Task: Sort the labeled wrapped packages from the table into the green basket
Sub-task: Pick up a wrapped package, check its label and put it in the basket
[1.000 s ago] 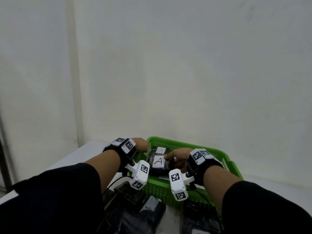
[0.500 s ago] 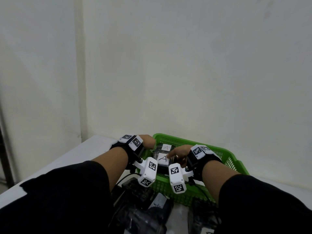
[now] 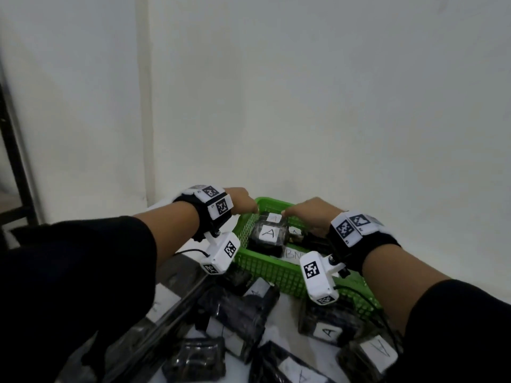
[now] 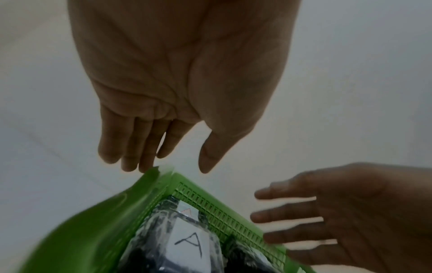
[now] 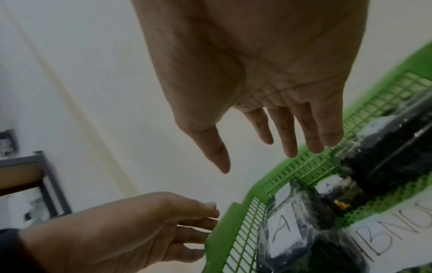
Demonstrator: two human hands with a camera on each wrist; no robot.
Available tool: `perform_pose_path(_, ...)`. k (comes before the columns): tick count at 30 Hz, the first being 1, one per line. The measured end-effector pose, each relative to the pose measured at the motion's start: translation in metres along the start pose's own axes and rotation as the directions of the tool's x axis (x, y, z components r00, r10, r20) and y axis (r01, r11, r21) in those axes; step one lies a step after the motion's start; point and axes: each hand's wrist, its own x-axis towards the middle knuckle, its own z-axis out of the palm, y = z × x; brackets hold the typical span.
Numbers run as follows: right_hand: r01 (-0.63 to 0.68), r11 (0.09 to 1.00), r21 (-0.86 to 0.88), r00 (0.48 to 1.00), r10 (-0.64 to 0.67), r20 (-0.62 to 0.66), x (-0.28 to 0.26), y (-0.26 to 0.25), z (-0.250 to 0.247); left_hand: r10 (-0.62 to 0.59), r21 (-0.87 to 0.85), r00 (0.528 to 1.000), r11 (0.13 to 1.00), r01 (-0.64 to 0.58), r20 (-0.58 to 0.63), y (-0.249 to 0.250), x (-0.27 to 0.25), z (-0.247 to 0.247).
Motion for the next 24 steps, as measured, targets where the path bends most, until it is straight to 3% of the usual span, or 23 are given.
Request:
perform_pose_path(5,0.184,0.978,-0.095,0.983,-0.184,0.012,-0.055,-0.001,-0.004,0.097,0.165,0.995,0.982,-0.091,-0.033,-0.016,-0.033,0.002)
perform_pose_path(8,0.237,0.969,-0.067,0.971,-0.233,0.060,-0.080,0.002,0.009,0.095,0.159,0.995,0.983,-0.088,-0.041,-0.023,-0.061,0.002)
perform_pose_path(12,0.314,0.946,-0.077,0.947,-0.307,0.089,-0.108,0.011,0.025,0.185,0.190,0.980,0.967,-0.169,-0.072,-0.032,-0.103,0.008)
perform_pose_path(18,0.357,0.926,-0.126,0.930,-0.340,0.142,-0.141,0.029,0.042,0.300,0.234,0.952,0.931,-0.280,-0.054,-0.055,-0.154,0.027)
perform_pose_path(24,0.336,0.929,-0.157,0.938,-0.314,0.148,-0.166,0.053,0.040,0.350,0.276,0.937,0.901,-0.334,-0.010,-0.054,-0.171,0.051)
